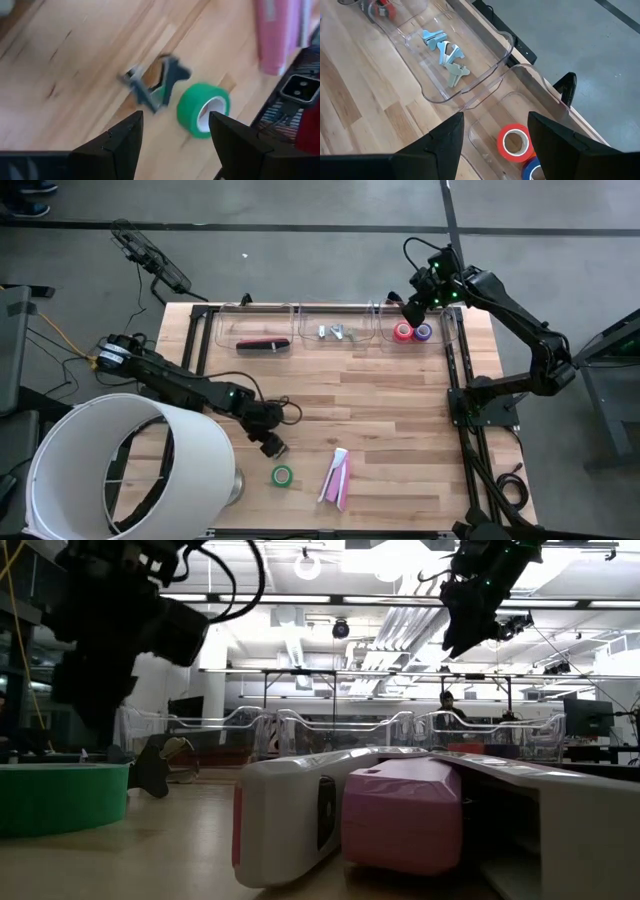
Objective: Pick and place Stapler, Stapler remover, tape
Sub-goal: Put the black stapler remover into the middle transparent bin
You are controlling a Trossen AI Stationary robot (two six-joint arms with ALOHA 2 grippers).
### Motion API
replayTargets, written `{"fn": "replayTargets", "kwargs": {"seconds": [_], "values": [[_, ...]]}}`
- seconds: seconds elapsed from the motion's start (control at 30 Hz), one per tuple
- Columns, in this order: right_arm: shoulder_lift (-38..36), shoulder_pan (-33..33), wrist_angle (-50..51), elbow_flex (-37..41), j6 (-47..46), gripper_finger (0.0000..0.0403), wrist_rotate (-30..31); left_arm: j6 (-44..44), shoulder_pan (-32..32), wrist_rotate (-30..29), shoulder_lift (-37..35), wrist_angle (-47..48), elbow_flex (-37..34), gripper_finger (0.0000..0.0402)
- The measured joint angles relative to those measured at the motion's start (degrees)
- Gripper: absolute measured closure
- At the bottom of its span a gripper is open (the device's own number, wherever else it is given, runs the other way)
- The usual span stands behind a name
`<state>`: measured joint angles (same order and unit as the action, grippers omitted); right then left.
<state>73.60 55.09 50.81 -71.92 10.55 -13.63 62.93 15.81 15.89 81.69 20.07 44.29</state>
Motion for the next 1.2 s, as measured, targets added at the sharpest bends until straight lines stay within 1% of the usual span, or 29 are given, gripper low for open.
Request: {"fn": "replayTargets", "kwargs": {"seconds": [0.17,0.27,0.43,0.53,0.67,0.73,0.8,1.0,1.1,1.2], "values": [[0.0,0.0,0.0,0.0,0.0,0.0192,-0.2,-5.8,0.0,-2.5,0.0,-4.2,0.0,0.0179],[0.0,0.0,0.1,0.0,0.0,0.0192,-0.2,-5.3,0.0,-6.0,0.0,-2.5,0.0,0.0179],[0.0,0.0,0.4,0.0,0.0,0.0192,-0.1,-4.6,0.1,-6.1,0.0,-1.5,0.0,0.0176],[0.0,0.0,0.4,0.0,0.0,0.0192,-0.1,-4.5,0.5,-6.1,0.0,-0.8,0.0,0.0158],[0.0,0.0,0.4,0.0,0.0,0.0192,-0.1,-4.1,2.4,-7.1,0.0,-0.1,0.0,0.0115],[0.0,0.0,0.4,0.0,0.0,0.0192,-0.1,-3.2,3.9,-8.3,0.0,-0.1,0.0,0.0097],[0.0,0.0,0.4,0.0,0.0,0.0192,-0.1,-1.3,5.4,-10.6,0.0,0.7,0.0,0.0087],[0.0,0.0,0.5,0.0,-0.2,0.0192,-0.1,4.9,9.0,-17.7,0.2,1.5,0.0,0.0082],[0.0,0.0,0.5,0.0,-0.2,0.0192,-0.1,5.0,10.5,-19.1,1.5,1.4,0.0,0.0082],[0.0,0.0,0.5,0.0,-0.2,0.0192,-0.1,5.9,11.6,-19.2,4.4,1.1,0.0,0.0082]]}}
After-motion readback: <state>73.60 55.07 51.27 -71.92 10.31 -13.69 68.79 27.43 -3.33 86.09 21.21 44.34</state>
